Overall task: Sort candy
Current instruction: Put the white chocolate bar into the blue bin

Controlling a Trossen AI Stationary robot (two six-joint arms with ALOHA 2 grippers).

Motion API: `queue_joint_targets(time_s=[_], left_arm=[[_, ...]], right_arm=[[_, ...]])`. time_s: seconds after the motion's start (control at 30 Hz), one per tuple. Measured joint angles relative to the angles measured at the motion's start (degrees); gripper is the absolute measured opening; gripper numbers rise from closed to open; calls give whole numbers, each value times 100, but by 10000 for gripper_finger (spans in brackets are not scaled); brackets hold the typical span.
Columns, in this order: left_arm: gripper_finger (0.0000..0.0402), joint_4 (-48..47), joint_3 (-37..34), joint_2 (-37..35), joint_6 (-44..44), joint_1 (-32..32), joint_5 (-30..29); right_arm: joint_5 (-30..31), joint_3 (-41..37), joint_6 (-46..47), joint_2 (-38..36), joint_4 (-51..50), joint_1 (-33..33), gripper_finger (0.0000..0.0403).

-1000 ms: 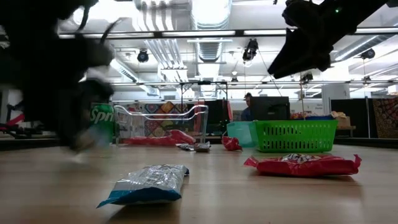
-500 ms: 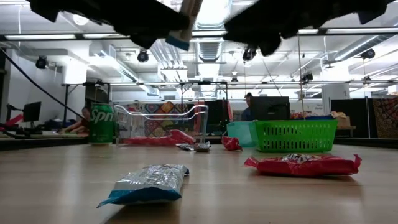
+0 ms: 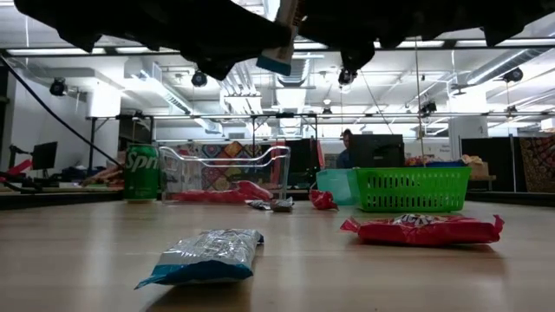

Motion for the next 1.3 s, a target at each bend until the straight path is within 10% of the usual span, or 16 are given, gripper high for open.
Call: queue_joint_targets(time_s=[0.87, 1.3], left_arm=[[88, 620, 4, 490, -268, 89, -57], [113, -1641, 4, -324, -983, 86, -65]], right_arm=[[-64, 0, -41, -169, -30, -59, 20], [1483, 10, 1103, -1440, -3083, -1233, 18]])
